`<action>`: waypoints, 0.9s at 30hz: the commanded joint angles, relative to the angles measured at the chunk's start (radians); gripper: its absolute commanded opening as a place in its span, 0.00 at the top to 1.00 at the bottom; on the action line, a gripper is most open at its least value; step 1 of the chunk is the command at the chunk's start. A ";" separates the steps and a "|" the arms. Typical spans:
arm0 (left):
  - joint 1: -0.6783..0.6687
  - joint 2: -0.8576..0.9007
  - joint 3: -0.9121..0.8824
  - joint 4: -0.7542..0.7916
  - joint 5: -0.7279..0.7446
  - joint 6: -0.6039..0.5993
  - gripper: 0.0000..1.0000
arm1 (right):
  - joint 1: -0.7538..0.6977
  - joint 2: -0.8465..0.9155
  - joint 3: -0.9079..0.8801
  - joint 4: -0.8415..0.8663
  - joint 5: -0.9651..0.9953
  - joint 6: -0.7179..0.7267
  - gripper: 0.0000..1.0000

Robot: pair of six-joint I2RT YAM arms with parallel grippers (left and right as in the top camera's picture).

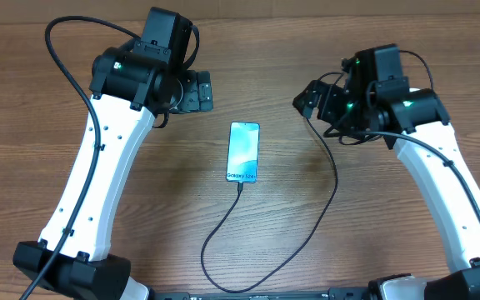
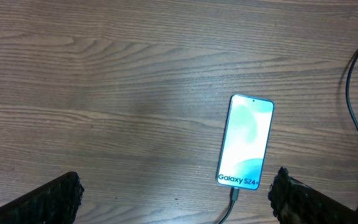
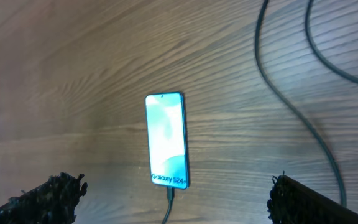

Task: Plug charger to phone and switch on socket
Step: 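Move the right gripper over the white power strip beside the charger plug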

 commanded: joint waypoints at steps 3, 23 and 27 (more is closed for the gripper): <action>0.004 0.010 0.006 -0.001 -0.016 0.026 0.00 | -0.135 -0.011 0.024 -0.029 -0.031 -0.064 0.00; 0.004 0.010 0.006 -0.001 -0.016 0.027 0.00 | -0.730 0.246 0.385 -0.249 -0.198 -0.277 0.00; 0.004 0.010 0.006 -0.002 -0.016 0.026 0.00 | -0.733 0.320 0.392 -0.183 -0.099 -0.276 0.00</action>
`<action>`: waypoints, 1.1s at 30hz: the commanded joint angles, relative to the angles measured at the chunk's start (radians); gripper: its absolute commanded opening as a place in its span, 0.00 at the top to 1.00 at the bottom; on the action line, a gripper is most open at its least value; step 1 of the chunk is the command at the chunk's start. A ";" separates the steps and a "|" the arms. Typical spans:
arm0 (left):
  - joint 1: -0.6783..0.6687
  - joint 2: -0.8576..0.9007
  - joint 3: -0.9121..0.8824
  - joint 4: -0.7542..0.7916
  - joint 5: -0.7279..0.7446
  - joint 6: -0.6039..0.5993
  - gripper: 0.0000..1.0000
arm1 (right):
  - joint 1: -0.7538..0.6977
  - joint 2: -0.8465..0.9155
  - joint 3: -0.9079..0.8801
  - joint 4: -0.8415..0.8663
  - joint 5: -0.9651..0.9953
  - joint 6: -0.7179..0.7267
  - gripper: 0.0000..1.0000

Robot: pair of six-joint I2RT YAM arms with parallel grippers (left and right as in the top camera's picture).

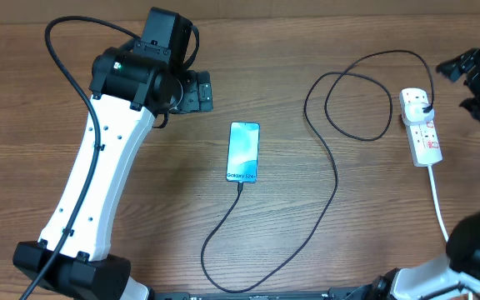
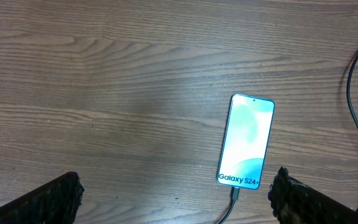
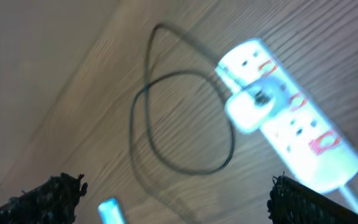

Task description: Plug charger to phone and switch on socket

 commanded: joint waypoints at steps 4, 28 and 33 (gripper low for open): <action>0.004 0.010 0.006 0.001 -0.015 0.027 0.00 | 0.003 0.109 0.023 0.053 0.169 -0.021 0.00; 0.004 0.010 0.006 0.001 -0.015 0.026 0.00 | 0.007 0.317 -0.043 0.107 0.201 -0.092 0.00; 0.004 0.010 0.006 0.001 -0.015 0.026 0.00 | 0.008 0.317 -0.066 0.115 0.117 -0.183 0.00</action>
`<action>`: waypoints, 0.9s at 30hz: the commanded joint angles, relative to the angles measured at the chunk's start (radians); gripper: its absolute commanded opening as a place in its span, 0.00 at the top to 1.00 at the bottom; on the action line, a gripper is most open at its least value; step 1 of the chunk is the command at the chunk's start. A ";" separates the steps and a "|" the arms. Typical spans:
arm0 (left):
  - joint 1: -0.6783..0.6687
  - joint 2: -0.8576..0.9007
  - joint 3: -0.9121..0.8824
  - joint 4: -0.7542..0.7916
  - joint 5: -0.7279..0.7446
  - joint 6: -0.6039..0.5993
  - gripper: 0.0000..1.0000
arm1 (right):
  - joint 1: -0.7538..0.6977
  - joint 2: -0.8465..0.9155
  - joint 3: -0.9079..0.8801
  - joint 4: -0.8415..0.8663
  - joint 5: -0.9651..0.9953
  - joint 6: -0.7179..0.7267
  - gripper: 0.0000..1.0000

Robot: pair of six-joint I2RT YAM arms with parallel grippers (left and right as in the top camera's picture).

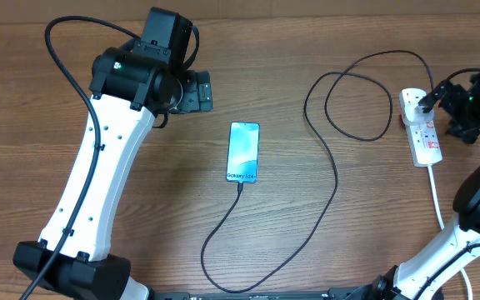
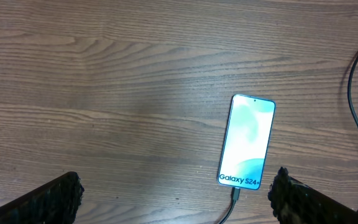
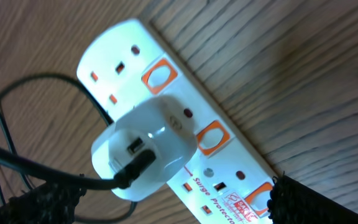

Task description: Plug charger to phone and switch on socket

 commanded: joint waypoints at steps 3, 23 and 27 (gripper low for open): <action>0.004 0.010 0.006 0.001 -0.013 0.026 0.00 | 0.006 0.000 -0.015 0.012 -0.115 -0.137 0.00; 0.004 0.010 0.006 0.001 -0.013 0.026 0.00 | 0.013 0.022 -0.020 0.075 -0.112 -0.186 0.00; 0.004 0.010 0.006 0.001 -0.013 0.026 0.00 | 0.014 0.064 -0.020 0.088 -0.133 -0.190 0.00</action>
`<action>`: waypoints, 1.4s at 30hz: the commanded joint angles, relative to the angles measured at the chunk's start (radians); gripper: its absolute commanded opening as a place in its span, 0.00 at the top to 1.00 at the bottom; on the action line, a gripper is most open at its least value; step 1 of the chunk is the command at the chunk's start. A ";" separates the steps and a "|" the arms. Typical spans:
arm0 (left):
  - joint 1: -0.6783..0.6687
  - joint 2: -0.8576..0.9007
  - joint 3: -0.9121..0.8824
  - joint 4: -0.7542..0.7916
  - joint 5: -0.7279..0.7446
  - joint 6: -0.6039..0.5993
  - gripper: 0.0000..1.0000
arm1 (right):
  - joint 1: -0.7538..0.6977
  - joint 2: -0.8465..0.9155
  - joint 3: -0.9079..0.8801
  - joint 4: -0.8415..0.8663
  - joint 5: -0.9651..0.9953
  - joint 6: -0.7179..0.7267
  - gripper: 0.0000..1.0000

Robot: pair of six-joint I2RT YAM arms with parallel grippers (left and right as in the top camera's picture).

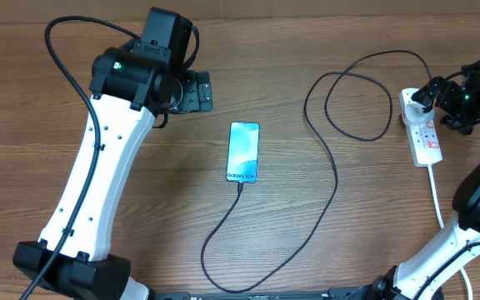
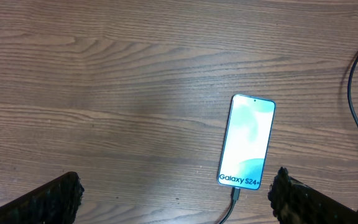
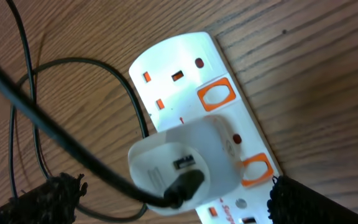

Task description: Plug charger to phone and switch on socket

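A phone [image 1: 243,152] with a lit screen lies flat mid-table, also in the left wrist view [image 2: 246,142]. A black cable [image 1: 333,179] is plugged into its near end and loops over to a white charger adapter [image 3: 188,165]. The adapter sits in a white power strip [image 1: 423,133] at the far right. Orange switches [image 3: 215,95] line the strip. My right gripper [image 3: 176,202] is open low over the strip, its fingers on either side of the adapter. My left gripper [image 2: 179,196] is open, hovering left of the phone, with nothing between its fingers.
The strip's white lead [image 1: 438,204] runs toward the table's near edge. The cable makes a loose coil [image 1: 357,96] between the phone and the strip. Bare wooden tabletop [image 2: 104,93] lies under the left gripper.
My right gripper has shifted a little toward the strip's far end. The adapter now sits lower in its view, between the fingertips. The left arm and the phone have not moved.
My right gripper first hovered open just right of the phone, whose cable was plugged in. Then it was out at the table's far right, above the power strip. Then it was low over the adapter, where it still is. The left gripper stayed open throughout.
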 commanded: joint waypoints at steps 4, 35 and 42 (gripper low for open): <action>0.004 0.010 0.006 0.001 -0.013 0.026 0.00 | 0.015 0.104 -0.007 0.024 -0.048 -0.019 0.00; 0.004 0.010 0.006 0.001 -0.013 0.027 0.00 | 0.005 0.121 0.116 -0.085 -0.114 -0.047 0.00; 0.004 0.010 0.006 0.001 -0.013 0.026 0.00 | 0.007 0.121 0.116 -0.103 -0.113 -0.065 0.00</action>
